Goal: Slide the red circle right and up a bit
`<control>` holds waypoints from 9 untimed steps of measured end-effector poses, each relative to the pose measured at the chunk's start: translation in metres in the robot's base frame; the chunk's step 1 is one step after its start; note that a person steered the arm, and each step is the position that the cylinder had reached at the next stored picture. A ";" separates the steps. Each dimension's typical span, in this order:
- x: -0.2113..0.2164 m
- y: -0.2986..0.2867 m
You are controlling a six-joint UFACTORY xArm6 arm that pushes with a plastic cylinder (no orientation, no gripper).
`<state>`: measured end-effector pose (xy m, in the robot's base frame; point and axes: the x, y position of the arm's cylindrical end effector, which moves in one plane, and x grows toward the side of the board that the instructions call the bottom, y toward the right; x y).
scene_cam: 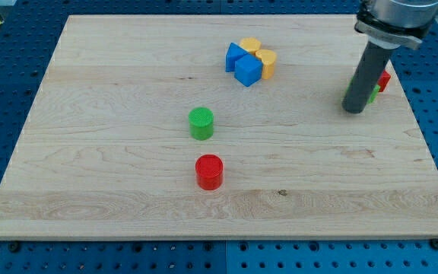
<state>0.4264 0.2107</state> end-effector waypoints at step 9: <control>0.134 -0.265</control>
<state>0.5605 -0.0542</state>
